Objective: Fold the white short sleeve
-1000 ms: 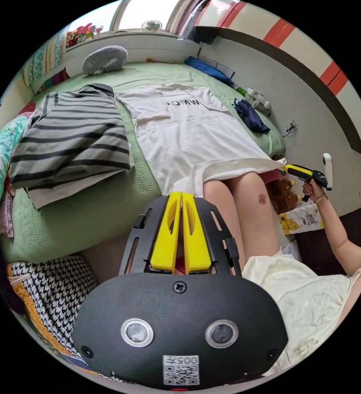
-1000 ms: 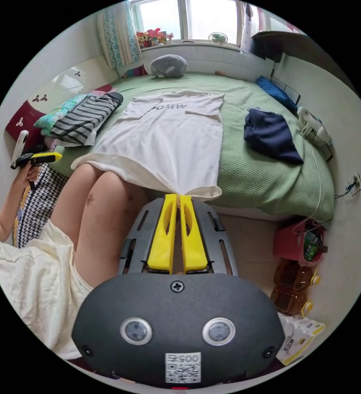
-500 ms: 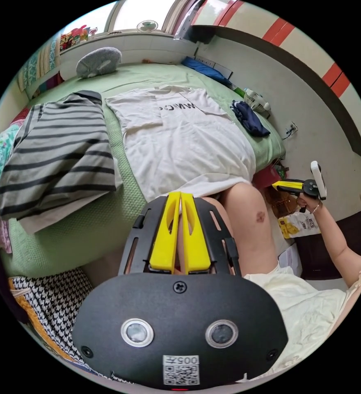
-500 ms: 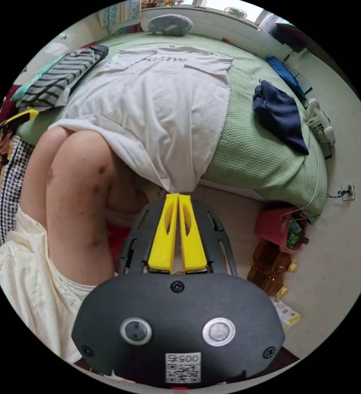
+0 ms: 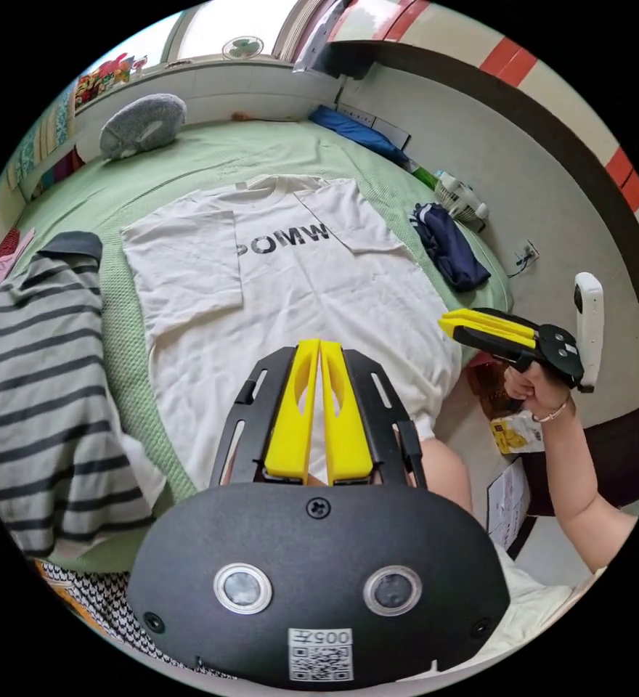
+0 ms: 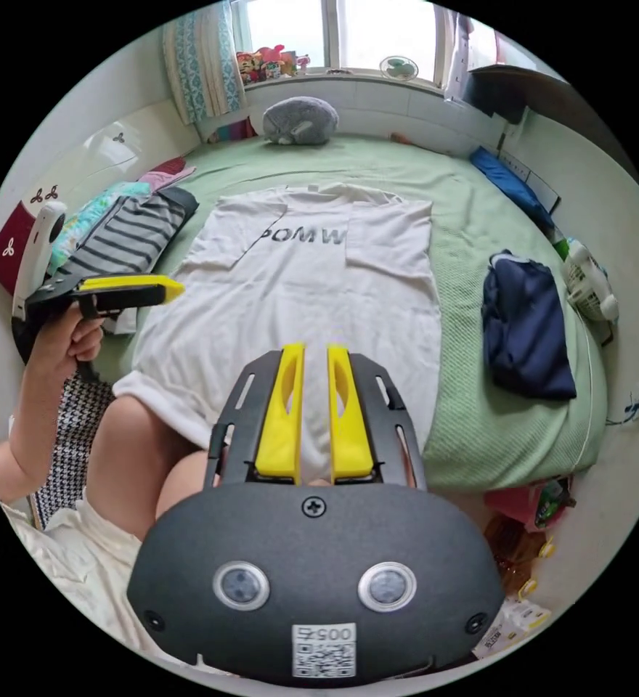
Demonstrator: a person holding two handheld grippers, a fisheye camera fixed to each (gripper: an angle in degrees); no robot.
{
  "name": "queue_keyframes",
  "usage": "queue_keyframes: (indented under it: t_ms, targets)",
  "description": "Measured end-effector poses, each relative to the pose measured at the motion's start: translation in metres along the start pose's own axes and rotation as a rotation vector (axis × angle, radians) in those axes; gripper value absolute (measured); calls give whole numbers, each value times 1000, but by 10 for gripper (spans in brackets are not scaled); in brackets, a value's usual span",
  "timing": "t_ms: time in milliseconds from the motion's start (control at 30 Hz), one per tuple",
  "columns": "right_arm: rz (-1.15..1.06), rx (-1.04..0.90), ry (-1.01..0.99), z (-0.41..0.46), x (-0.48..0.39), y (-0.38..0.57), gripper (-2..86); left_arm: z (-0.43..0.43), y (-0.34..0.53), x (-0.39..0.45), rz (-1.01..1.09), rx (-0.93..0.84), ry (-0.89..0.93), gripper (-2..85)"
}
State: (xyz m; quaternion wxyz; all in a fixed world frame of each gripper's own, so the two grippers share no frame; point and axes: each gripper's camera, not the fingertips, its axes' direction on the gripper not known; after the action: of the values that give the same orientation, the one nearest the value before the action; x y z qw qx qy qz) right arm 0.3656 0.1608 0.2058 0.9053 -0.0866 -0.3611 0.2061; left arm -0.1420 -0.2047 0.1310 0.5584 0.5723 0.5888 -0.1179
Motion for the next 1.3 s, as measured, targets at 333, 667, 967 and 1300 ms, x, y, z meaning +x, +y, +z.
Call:
queue_keyframes:
  t_ms: [333, 667, 967, 1300]
  targets:
    - [-88, -10, 26, 106, 8, -96, 34, 117, -115, -15, -12, -9, 8, -4]
    - [28, -3, 106, 150, 43, -243, 67, 174, -249, -25, 52, 115, -113, 19]
    - [-297, -109, 136, 233, 8, -277, 113, 269, -316, -30, 154, 174, -46, 58]
    - [-340, -205, -3, 289, 9, -274, 128, 337, -345, -36, 103, 80, -109, 72]
